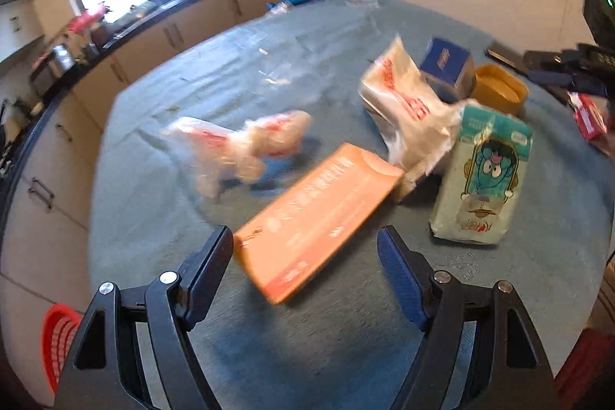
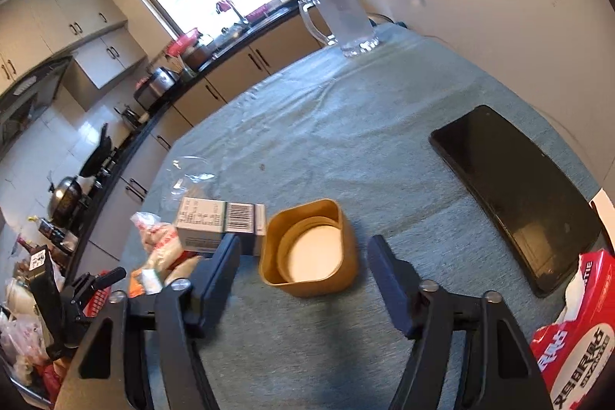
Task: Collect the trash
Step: 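Grasp the orange box with the left gripper while the right grasps the yellow container, then carry both items over the red wastebasket and open both grippers to drop them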
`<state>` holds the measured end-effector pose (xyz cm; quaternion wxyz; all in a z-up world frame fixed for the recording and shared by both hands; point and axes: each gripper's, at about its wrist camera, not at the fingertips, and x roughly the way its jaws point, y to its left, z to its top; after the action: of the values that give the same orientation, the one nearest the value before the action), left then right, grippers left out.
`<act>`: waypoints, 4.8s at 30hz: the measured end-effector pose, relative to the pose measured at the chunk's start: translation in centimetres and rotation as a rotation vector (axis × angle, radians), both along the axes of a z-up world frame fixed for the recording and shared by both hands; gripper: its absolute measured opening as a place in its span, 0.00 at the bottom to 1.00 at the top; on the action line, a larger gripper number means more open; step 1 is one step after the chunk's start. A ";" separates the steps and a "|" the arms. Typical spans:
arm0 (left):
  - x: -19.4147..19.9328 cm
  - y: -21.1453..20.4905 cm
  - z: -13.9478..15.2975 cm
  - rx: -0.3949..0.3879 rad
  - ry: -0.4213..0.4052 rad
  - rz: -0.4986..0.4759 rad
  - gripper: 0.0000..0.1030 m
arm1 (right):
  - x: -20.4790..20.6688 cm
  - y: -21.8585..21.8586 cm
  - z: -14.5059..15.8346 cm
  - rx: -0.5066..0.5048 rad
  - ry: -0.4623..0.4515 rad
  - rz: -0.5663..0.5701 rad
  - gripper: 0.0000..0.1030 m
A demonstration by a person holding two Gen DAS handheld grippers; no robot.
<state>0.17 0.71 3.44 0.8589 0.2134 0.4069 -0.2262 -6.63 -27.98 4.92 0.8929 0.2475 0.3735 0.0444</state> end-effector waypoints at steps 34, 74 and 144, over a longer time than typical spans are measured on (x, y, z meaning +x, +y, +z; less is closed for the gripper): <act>-2.3 2.6 1.5 -0.177 -0.068 0.232 0.44 | -1.6 2.8 1.1 -0.144 -0.062 -0.006 0.08; -8.6 11.0 4.7 -0.289 -0.195 0.429 0.44 | -3.7 20.6 4.9 -0.202 -0.192 0.375 0.08; -7.4 33.4 -0.3 -0.337 -0.150 0.844 0.44 | 6.2 48.5 -0.7 -0.240 -0.041 0.761 0.12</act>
<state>-7.22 34.14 3.16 0.9257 -0.0976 0.3523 0.0967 -0.43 20.54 4.20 0.8425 -0.0159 0.4231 0.3331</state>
